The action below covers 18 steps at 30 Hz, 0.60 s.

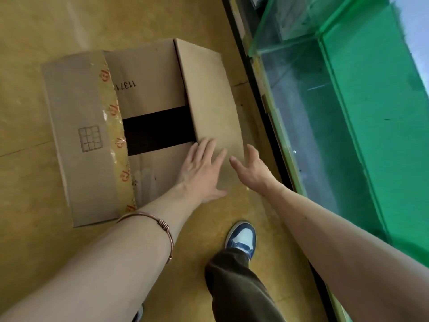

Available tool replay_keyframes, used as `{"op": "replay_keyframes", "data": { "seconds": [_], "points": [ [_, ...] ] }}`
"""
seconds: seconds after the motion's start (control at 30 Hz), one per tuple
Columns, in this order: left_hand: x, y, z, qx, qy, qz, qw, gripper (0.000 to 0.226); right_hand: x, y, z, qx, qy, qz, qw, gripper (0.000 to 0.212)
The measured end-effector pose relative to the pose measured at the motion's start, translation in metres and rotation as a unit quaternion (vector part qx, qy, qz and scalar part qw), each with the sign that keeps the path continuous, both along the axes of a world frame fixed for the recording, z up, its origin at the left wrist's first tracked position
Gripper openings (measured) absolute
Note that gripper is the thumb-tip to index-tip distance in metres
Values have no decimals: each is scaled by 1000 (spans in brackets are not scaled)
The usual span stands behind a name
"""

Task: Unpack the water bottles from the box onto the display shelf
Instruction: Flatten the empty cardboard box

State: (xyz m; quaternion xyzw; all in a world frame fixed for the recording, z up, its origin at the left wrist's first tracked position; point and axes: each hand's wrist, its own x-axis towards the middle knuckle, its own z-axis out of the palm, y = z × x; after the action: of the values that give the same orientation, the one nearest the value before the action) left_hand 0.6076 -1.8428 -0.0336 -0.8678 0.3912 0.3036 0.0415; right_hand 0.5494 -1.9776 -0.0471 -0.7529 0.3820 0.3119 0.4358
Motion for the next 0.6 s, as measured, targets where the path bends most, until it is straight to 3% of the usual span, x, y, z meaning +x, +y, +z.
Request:
{"op": "replay_keyframes", "data": {
  "seconds": [0.17, 0.37, 0.47, 0.6],
  "points": [
    [-16, 1, -25, 33, -88, -43, 995, 101, -7, -4, -34, 48, 43, -81, 995, 83],
    [-22, 3, -34, 7, -95, -25, 995, 102, -5, 0, -48, 111, 38, -169, 979, 83],
    [-23, 9, -27, 0, -75, -16, 997, 100, -5, 2, -37, 89, 37, -164, 982, 82],
    [-29, 18, -8, 5, -27, 22, 999, 95, -13, -6, -3, -7, 9, -172, 985, 69]
  ]
}}
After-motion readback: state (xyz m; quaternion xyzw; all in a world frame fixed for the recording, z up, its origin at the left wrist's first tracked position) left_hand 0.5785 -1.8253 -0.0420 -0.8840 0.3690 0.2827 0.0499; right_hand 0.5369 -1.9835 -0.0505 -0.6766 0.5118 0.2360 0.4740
